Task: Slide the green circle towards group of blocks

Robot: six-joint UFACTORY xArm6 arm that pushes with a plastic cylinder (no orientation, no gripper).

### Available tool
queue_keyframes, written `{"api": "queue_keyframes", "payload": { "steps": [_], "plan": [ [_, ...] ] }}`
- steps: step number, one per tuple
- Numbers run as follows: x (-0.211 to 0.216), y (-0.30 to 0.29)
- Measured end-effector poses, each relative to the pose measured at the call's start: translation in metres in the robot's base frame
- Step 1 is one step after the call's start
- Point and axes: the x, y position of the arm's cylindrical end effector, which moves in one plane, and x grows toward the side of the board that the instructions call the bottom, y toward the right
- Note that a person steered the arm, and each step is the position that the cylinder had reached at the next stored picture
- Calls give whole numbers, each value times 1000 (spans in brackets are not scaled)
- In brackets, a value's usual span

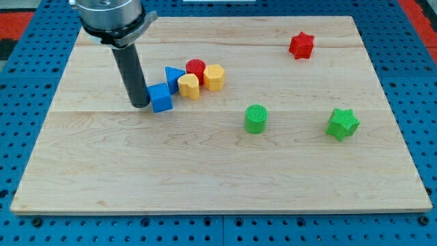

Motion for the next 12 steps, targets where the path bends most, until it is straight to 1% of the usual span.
{"api": "queue_keyframes", "payload": {
  "steps": [1, 2, 3, 4, 7, 8, 10, 12],
  "plan": [
    [0, 3],
    [24, -11],
    [66, -10],
    [76, 29],
    [85, 181],
    [85, 214],
    [72, 215],
    [47, 197]
  ]
}}
